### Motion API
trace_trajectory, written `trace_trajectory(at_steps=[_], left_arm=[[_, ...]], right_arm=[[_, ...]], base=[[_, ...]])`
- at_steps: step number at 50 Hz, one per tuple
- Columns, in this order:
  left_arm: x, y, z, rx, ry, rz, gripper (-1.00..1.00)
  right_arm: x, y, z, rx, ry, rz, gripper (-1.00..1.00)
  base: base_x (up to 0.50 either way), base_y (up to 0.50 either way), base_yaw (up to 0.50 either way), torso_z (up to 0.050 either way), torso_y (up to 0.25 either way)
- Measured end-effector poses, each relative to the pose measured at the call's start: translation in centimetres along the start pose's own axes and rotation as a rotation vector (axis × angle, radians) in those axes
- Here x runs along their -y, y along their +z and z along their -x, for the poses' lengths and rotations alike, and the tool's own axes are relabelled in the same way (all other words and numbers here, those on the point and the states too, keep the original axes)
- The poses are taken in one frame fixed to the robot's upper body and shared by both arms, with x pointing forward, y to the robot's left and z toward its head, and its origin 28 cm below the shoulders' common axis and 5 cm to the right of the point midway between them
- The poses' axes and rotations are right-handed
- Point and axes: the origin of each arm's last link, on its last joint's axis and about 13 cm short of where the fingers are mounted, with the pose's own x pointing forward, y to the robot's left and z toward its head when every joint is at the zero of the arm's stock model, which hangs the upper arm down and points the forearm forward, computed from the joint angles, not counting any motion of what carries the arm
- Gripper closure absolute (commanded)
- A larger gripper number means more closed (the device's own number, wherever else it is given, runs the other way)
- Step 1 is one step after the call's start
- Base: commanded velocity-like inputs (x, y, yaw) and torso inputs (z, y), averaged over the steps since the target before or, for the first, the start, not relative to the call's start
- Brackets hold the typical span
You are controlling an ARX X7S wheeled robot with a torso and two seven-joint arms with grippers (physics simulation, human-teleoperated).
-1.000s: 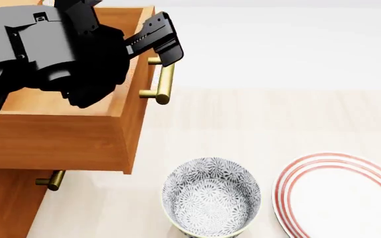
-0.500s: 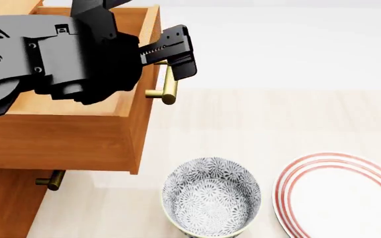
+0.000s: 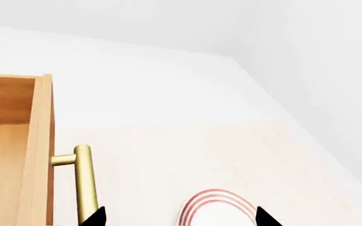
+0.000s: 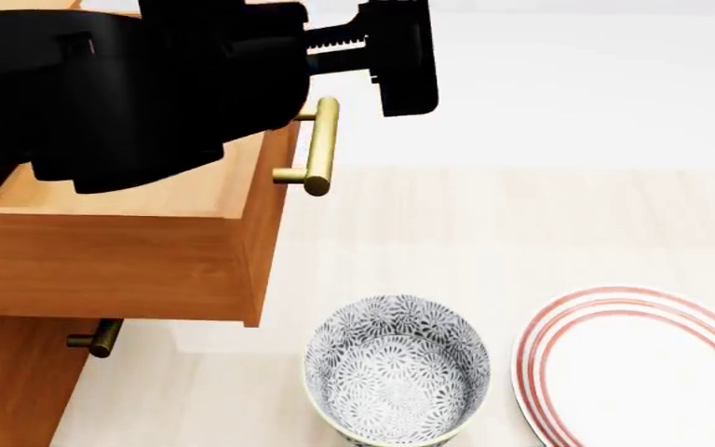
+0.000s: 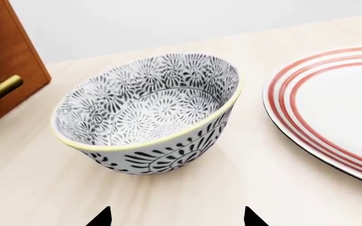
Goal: Open the top drawer of the cabinet.
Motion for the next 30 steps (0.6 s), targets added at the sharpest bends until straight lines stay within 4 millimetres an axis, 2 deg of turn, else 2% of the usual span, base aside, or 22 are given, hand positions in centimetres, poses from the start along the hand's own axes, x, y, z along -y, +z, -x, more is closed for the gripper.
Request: trace_trajectory(at_steps=[14, 30], left_arm=[[1.6, -0.5, 2.4, 0.104, -0.092, -0.093, -1.0], [3.0, -3.1, 5.4, 0.343, -0.139, -0.433, -1.0]], right_arm=[[0.0, -0.1, 0.0, -0.005, -0.002, -0.004, -1.0], [-0.1, -0.2, 0.0, -0.011, -0.001, -0.006, -1.0]], base=[[0.0, 0.0, 0.0, 0.0, 0.0], [0.0, 0.0, 0.0, 0.0, 0.0]])
